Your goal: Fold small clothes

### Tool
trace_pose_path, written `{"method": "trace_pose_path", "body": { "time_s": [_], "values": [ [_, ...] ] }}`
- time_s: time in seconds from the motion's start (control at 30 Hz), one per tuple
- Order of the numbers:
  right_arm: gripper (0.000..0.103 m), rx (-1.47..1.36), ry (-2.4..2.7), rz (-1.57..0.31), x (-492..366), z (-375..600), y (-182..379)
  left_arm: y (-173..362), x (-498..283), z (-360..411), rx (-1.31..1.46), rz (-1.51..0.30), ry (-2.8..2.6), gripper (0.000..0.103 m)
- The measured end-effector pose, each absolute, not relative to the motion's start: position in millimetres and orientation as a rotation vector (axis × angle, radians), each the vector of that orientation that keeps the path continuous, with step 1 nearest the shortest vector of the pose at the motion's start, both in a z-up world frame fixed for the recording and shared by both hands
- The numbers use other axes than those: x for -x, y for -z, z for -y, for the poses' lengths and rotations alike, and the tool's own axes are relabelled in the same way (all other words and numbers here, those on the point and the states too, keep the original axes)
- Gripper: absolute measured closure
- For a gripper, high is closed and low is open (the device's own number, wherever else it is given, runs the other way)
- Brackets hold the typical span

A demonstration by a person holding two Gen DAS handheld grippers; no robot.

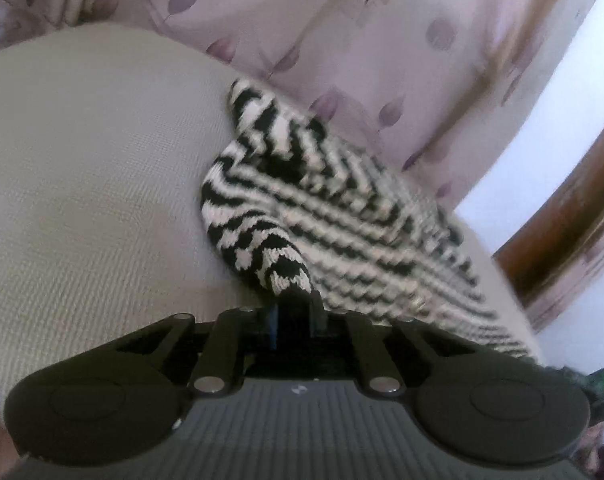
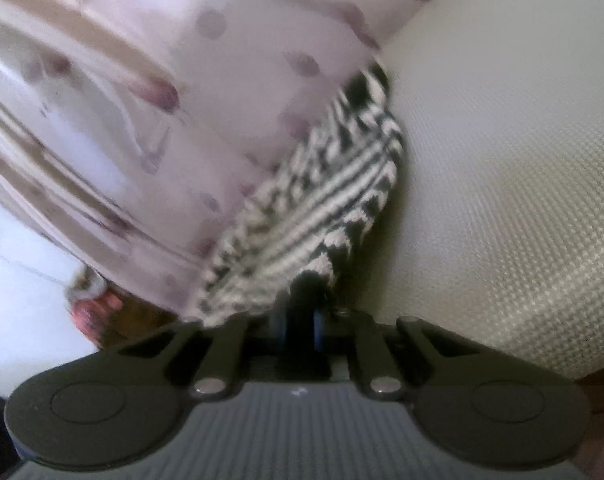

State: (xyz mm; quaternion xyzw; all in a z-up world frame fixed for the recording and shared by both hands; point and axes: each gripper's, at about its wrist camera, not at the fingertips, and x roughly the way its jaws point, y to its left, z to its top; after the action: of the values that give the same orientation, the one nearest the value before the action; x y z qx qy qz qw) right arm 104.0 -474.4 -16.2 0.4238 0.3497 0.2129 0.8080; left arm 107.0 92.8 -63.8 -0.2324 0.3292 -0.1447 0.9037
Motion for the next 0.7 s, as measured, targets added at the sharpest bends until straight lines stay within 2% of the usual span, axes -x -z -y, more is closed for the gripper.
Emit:
{"method": "trace_pose_path", "body": {
  "time_s": [0.23,0.7],
  "values": [
    [0.092,-0.981,-0.503,-0.676,-113,478,-2,36,-107,-86,0.448,-0.600,0.315,0.090],
    [0.092,-0.997,-0.534,-0.592,-128,476,-26,15,-111,-76,0.439,-0.526,0.331,0.090]
  ]
}}
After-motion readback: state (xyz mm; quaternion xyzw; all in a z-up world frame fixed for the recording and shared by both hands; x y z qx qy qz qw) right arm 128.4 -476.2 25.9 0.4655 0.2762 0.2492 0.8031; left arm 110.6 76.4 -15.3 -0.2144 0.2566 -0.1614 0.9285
